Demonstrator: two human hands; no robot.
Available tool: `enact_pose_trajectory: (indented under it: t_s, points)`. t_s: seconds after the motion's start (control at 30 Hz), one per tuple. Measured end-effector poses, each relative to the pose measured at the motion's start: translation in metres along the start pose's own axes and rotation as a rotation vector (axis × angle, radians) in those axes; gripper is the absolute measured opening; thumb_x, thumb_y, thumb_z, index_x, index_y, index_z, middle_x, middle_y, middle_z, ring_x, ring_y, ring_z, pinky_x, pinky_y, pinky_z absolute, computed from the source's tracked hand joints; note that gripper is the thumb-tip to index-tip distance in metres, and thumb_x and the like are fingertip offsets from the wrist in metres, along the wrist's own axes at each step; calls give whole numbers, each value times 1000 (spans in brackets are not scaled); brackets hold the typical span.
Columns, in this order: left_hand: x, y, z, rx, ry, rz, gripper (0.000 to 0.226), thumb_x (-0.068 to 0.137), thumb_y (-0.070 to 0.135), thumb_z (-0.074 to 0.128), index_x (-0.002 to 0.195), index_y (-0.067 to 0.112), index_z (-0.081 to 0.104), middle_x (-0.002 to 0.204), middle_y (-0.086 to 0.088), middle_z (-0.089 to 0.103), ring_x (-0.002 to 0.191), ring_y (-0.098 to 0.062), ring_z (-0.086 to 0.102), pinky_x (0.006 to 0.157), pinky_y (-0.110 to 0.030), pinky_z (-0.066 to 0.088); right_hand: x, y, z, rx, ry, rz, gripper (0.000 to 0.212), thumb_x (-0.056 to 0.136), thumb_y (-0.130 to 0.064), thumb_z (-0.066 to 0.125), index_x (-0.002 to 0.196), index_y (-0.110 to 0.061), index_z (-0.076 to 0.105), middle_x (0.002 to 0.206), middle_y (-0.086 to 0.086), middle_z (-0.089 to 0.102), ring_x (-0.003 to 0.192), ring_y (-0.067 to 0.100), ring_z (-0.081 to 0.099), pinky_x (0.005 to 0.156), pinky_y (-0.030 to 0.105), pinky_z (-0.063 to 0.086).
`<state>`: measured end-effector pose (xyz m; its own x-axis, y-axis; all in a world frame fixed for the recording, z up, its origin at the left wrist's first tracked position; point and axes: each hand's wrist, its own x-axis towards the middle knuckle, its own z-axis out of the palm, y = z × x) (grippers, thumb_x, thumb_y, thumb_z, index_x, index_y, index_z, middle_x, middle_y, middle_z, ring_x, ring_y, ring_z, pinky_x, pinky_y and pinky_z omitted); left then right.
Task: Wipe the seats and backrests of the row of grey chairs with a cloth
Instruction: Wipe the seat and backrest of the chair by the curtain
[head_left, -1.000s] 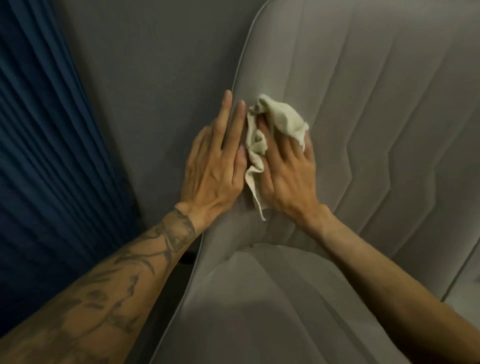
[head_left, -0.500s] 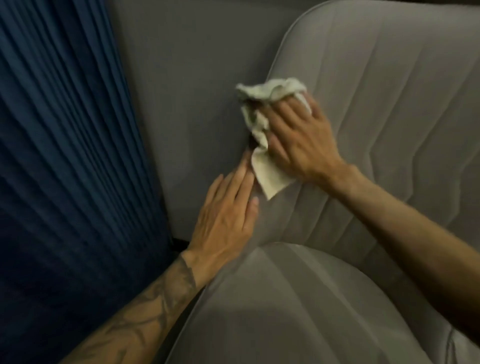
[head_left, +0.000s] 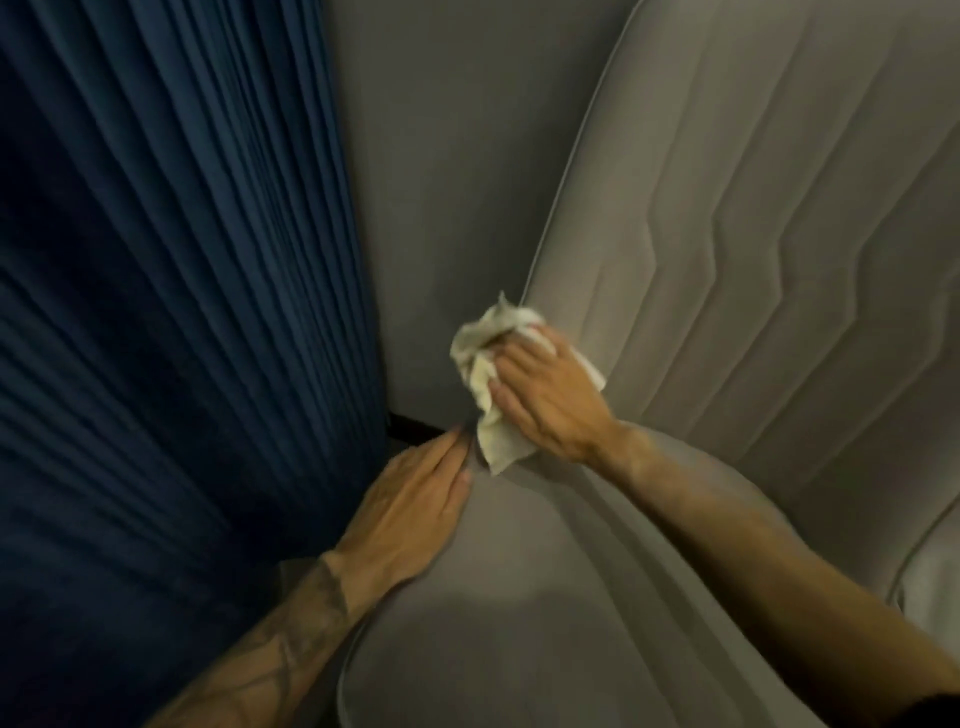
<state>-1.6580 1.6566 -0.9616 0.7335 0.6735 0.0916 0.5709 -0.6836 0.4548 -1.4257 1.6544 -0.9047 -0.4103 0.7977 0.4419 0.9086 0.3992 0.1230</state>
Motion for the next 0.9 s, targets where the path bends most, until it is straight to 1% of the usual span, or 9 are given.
enact_pose_trajectory:
  t_s: [0.13,0.23,0.3,0.37,0.47,0.53,0.7,0.8,0.9]
  points:
    - [-27,-4,14,-218,-95,-237,52,115,36,32,165,23,30,166,3,37,148,-12,41,127,-31,26,-30,-47,29,245,-199,-21,27,107,-17,47,122,-8,68,130,11,65,127,30,55,121,46,29]
    - [-47,-3,21,-212,-67,-339,42,114,34,32,148,15,49,146,-4,53,132,-20,54,114,-35,38,-29,-82,31,362,-285,70,25,106,-14,47,112,-5,70,115,14,68,111,34,59,110,51,38]
    - [-63,-1,21,-197,-62,-401,42,113,35,30,144,14,51,138,-8,54,124,-26,56,109,-40,43,-30,-107,29,409,-325,126,29,107,-18,46,115,-4,70,113,16,70,107,34,60,108,49,40]
    - [-82,0,22,-162,-82,-437,47,113,38,30,150,16,46,141,-7,52,125,-26,55,111,-42,43,-36,-129,26,437,-384,146,36,109,-24,41,126,-8,68,127,14,69,119,30,59,115,41,34]
    - [-108,-1,27,-67,-78,-410,41,112,41,32,137,18,54,134,-3,52,123,-26,56,106,-41,44,-50,-141,17,432,-438,139,43,111,-31,37,143,-11,58,148,10,57,139,26,49,123,35,25]
    - [-113,2,29,-21,-59,-436,47,112,43,29,141,16,54,145,-3,49,127,-28,53,108,-42,43,-67,-127,5,424,-420,193,45,111,-28,40,152,-12,49,160,8,44,151,23,36,128,33,19]
    - [-113,13,30,39,-37,-444,57,112,44,19,160,18,34,163,-5,36,140,-30,43,116,-44,36,-130,-89,-19,224,-425,635,48,112,-29,32,155,-10,43,166,9,34,158,21,23,129,36,12]
    - [-115,11,32,23,-2,-455,55,112,42,18,160,22,34,161,-5,38,139,-31,45,116,-45,36,-121,-136,-13,272,-420,553,49,112,-25,30,156,-5,39,163,14,38,156,26,27,130,37,5]
    - [-119,9,35,5,51,-445,52,111,40,18,149,19,47,148,-8,51,126,-32,53,107,-46,43,-116,-202,-1,367,-363,394,52,110,-30,31,159,-11,34,165,12,36,155,27,28,130,32,1]
